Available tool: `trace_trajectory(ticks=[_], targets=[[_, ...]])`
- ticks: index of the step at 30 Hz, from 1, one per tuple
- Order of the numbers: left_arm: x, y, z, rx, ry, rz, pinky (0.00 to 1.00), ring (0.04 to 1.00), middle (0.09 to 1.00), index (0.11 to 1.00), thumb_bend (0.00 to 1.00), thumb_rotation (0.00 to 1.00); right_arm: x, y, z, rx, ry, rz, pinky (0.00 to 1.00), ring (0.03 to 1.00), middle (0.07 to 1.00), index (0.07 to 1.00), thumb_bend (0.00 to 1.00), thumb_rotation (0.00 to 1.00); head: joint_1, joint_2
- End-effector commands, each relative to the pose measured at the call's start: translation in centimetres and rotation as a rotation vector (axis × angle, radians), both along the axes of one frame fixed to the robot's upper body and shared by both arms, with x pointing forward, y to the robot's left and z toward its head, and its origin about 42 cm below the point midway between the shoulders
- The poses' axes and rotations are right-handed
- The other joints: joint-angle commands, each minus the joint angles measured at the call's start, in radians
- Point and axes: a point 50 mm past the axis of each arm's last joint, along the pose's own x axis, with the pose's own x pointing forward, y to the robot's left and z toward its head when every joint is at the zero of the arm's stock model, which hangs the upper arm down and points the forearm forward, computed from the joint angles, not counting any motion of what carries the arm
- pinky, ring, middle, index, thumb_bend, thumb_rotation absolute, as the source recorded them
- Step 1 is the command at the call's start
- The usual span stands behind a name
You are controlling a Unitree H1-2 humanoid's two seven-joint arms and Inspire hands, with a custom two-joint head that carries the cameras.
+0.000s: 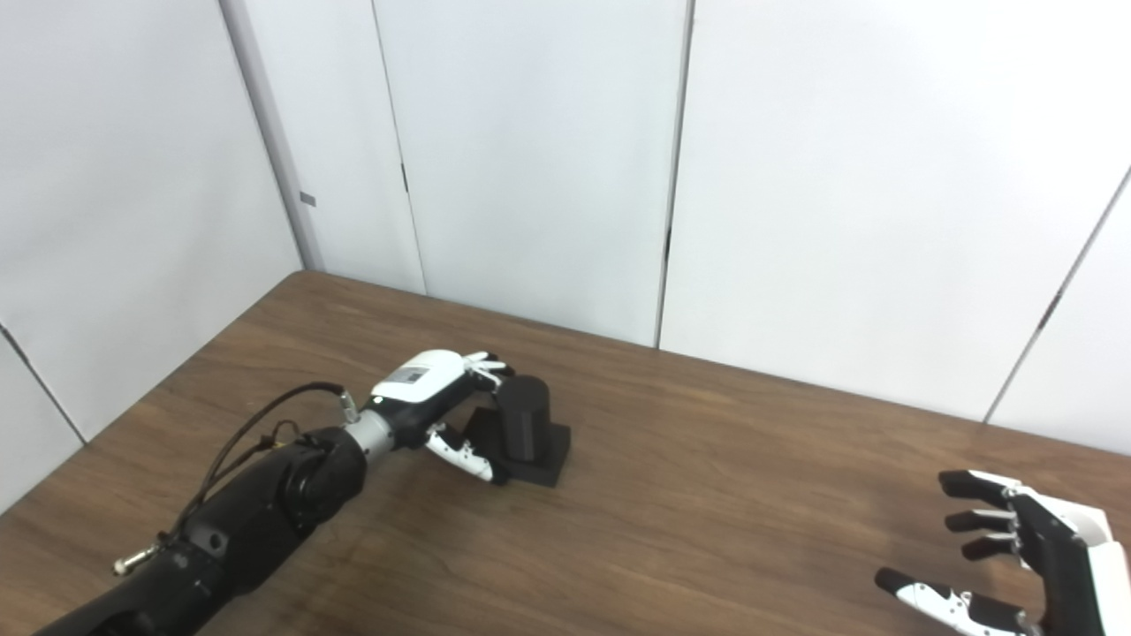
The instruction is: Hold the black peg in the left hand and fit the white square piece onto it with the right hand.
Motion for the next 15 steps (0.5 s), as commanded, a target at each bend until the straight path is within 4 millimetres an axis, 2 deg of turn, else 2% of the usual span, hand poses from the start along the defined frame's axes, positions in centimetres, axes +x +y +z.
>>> trace_trajectory(ticks=[1, 8, 15], targets=[[-0.8, -3.0, -1.7, 0.061, 0.032, -0.132, 0.91, 0.962, 0.902, 0.485, 0.52, 0.07, 0.6, -0.1, 1.8, -0.013, -0.093, 0.009, 0.46, 0.586, 0.682, 0.652, 0.58, 0.0, -0.002, 0.001], [-1.5, -7.3, -2.5, 0.104, 0.03, -0.243, 0.9, 0.951, 0.901, 0.486, 0.52, 0.07, 0.7, 0.0, 1.7, 0.018, -0.073, 0.022, 0.5, 0.615, 0.71, 0.67, 0.56, 0.0, -0.039, 0.009], [-2.0, -10.7, -3.2, 0.096, 0.035, -0.363, 0.9, 0.947, 0.899, 0.486, 0.52, 0.07, 1.1, -0.4, 0.9, -0.009, -0.123, 0.043, 0.48, 0.593, 0.689, 0.646, 0.59, 0.0, -0.075, 0.016]])
